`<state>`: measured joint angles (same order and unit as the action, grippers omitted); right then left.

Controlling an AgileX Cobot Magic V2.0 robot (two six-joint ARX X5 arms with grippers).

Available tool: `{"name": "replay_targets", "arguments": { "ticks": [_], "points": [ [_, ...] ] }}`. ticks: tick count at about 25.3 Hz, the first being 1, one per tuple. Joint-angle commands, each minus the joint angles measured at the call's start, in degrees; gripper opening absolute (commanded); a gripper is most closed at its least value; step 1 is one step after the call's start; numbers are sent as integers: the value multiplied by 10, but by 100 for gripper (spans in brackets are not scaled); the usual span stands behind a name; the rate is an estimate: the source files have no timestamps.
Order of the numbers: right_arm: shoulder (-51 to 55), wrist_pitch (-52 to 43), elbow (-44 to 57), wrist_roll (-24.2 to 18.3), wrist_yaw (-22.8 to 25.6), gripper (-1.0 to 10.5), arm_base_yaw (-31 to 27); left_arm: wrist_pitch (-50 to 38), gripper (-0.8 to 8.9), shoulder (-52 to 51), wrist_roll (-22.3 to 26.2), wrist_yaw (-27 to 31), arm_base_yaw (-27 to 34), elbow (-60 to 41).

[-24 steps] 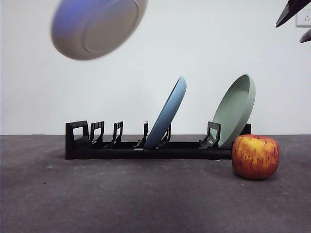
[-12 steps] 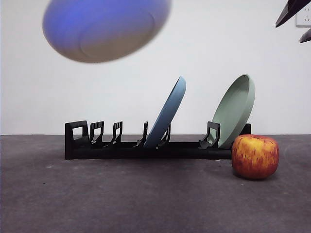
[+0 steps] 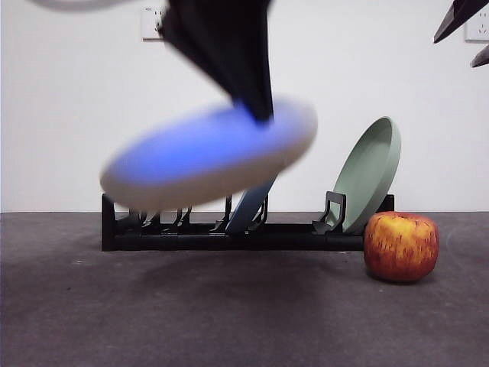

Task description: Take the yellow plate from the plate rack,put the plate on the table,take the apple from the table,put the apple in the plate

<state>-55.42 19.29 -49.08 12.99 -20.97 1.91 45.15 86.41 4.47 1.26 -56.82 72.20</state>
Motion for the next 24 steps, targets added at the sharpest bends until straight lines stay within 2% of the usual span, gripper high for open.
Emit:
{"name": "replay_targets", "arguments": {
  "ticks": [1, 6, 14, 16, 18, 19, 21, 24],
  "points": [
    [-1, -3, -3, -4, 1, 284, 1, -34, -9, 30, 2, 16, -1, -21],
    [-1, -3, -3, -4, 0, 284, 1, -61, -9, 96, 35, 76, -1, -22],
    [-1, -3, -3, -5, -2, 284, 1, -60, 4, 150, 35, 57, -1, -22],
    [-1, 1, -3, -11, -2, 285, 2, -59, 94, 150, 35, 40, -2, -22],
    [-1, 9, -3, -20, -2, 290, 8, -59, 263, 150, 28, 27, 0, -22],
    [-1, 12, -3, -25, -2, 290, 11, -59, 318, 150, 24, 27, 2, -22],
    [-1, 20, -3, -35, -2, 302, 20, -61, 355, 150, 8, 28, 5, -22],
    [-1, 31, -8, -46, -1, 466, 35, -60, 355, 142, -16, 28, 6, -20]
  ]
}}
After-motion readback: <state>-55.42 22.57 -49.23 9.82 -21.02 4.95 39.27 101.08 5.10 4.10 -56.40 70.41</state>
